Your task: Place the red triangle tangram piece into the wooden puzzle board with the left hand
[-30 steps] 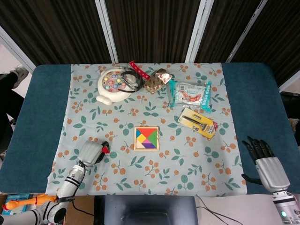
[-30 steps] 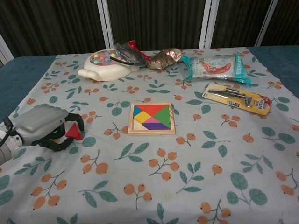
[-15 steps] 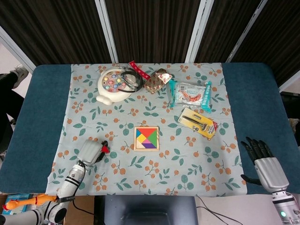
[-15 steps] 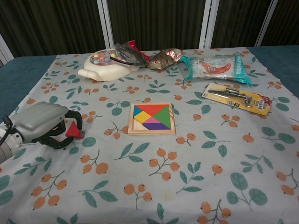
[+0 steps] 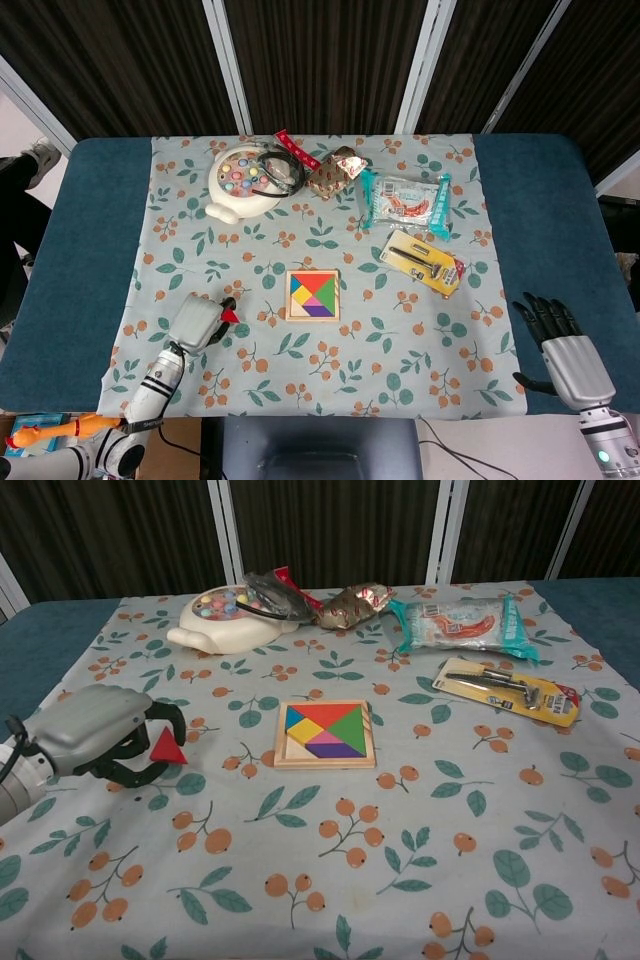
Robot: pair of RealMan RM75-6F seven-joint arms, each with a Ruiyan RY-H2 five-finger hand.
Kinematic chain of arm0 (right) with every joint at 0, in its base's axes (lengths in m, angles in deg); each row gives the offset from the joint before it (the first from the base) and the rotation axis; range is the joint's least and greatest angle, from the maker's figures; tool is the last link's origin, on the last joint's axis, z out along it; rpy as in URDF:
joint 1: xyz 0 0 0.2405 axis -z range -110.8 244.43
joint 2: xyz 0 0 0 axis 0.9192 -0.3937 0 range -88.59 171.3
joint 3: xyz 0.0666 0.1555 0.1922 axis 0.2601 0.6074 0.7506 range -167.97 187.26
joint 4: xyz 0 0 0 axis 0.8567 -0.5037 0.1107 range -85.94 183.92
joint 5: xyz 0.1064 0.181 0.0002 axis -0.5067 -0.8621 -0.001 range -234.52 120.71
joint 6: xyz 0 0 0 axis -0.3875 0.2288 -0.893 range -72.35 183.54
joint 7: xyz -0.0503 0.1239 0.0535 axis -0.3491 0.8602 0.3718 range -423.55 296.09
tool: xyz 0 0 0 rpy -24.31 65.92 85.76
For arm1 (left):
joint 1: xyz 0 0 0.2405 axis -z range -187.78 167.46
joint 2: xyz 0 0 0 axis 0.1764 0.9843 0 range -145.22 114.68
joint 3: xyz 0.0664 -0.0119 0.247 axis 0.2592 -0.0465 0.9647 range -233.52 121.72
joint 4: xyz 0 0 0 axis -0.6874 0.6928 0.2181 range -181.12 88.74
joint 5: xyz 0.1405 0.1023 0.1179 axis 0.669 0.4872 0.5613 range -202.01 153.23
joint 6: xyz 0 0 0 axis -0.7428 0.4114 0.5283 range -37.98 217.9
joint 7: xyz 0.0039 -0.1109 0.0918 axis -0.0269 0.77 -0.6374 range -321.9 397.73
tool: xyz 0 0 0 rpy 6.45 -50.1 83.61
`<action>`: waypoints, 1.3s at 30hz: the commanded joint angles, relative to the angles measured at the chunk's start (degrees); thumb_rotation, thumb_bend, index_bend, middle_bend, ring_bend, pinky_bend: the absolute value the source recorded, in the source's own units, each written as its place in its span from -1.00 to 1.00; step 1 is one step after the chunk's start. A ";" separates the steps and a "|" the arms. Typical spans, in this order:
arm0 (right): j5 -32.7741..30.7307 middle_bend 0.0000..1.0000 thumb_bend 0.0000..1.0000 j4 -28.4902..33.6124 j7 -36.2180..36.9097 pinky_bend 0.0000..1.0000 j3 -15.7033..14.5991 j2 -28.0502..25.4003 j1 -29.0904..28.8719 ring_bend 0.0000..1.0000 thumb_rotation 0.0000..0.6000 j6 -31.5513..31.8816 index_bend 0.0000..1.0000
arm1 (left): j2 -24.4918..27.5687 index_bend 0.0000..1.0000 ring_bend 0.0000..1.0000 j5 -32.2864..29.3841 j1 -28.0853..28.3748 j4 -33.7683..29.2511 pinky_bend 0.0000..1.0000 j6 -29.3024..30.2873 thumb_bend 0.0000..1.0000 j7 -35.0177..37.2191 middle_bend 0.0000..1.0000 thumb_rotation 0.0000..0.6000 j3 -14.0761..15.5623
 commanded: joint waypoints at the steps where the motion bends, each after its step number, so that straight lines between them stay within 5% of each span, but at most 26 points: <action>1: 0.21 -1.00 -0.70 0.01 0.22 -1.00 -0.08 -0.11 0.01 -1.00 1.00 0.10 -1.00 | -0.03 0.42 1.00 -0.50 1.11 -2.08 1.00 -0.49 -0.23 -1.82 1.00 1.00 -1.13; 13: 1.80 -1.00 -0.70 -0.53 2.46 -1.00 -0.81 -0.89 0.04 -1.00 1.00 0.61 -1.00 | -5.20 0.41 1.00 -8.78 5.67 -4.70 1.00 -4.02 -0.23 -11.25 1.00 1.00 -6.62; 25: 3.03 -1.00 -0.70 -0.78 3.70 -1.00 -1.35 -1.35 0.10 -1.00 1.00 1.18 -1.00 | -11.05 0.39 1.00 -15.48 8.02 -4.69 1.00 -2.39 -0.22 -22.24 1.00 1.00 -8.13; 39: 3.64 -1.00 -0.70 -1.14 4.86 -1.00 -1.66 -1.78 0.32 -1.00 1.00 1.84 -1.00 | -14.39 0.36 1.00 -19.64 11.06 -4.94 1.00 -2.03 -0.22 -27.08 1.00 1.00 -9.11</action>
